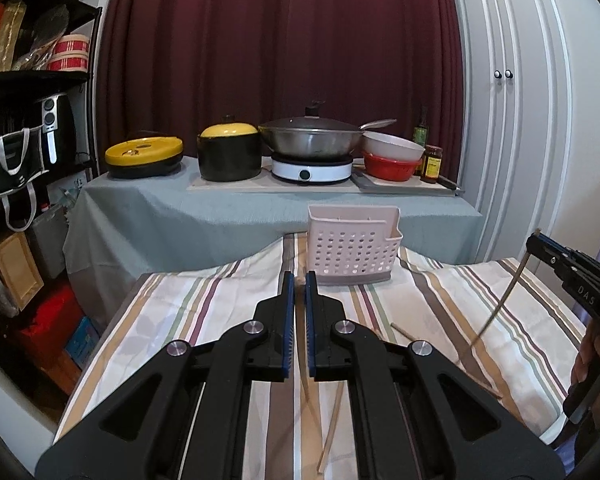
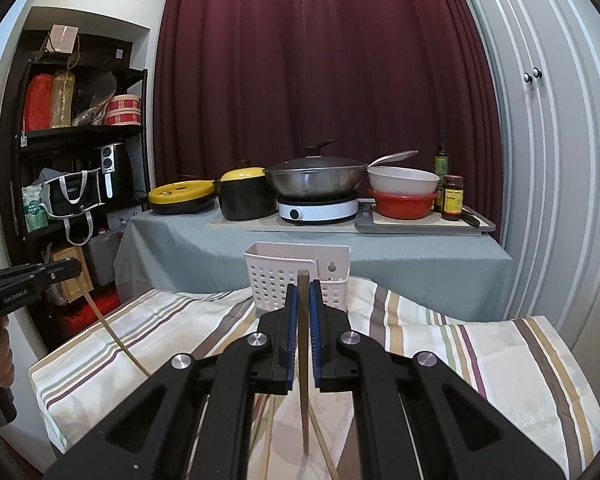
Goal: Organize utensils
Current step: 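Lift the right tool's chopstick over the utensil holder while the left tool carries its own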
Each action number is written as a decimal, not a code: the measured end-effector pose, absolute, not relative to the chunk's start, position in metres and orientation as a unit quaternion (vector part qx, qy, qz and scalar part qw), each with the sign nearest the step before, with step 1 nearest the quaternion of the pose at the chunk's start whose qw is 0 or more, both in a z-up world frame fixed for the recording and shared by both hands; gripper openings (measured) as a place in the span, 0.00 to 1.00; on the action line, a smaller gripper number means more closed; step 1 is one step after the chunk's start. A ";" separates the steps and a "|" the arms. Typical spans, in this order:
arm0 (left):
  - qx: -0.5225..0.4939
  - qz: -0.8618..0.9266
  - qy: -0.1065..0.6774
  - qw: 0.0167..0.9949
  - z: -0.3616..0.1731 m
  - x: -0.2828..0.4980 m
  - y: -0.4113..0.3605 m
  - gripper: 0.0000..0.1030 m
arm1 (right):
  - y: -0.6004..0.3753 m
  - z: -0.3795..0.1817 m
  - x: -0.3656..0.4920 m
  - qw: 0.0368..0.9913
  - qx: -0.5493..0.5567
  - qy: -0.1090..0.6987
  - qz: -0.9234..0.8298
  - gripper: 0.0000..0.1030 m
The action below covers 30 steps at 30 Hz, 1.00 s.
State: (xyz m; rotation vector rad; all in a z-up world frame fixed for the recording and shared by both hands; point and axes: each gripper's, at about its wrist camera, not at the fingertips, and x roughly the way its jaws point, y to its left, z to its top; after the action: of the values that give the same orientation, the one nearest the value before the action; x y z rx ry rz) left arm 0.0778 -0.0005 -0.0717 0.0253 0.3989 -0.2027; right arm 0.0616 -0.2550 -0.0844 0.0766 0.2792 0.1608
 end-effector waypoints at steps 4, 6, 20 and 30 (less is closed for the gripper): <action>0.013 -0.109 0.192 0.975 -0.063 0.086 -0.004 0.05 | -0.254 -0.078 0.070 0.986 0.038 0.135 0.089 0.07; 0.012 -0.113 0.191 0.975 -0.059 0.089 -0.005 0.05 | -0.254 -0.071 0.074 0.987 0.037 0.129 0.093 0.07; 0.016 -0.145 0.153 0.977 -0.002 0.145 -0.022 0.05 | -0.252 -0.013 0.137 0.991 0.016 0.080 0.108 0.06; 0.024 -0.139 0.099 0.985 0.057 0.224 -0.046 0.05 | -0.255 0.027 0.210 0.994 0.002 0.039 0.105 0.07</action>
State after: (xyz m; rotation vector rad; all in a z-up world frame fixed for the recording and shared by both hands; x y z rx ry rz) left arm 0.2245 -0.0463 0.0567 0.0474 0.1991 -0.2801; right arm 0.2097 -0.2545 0.0271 0.0036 0.0783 0.2109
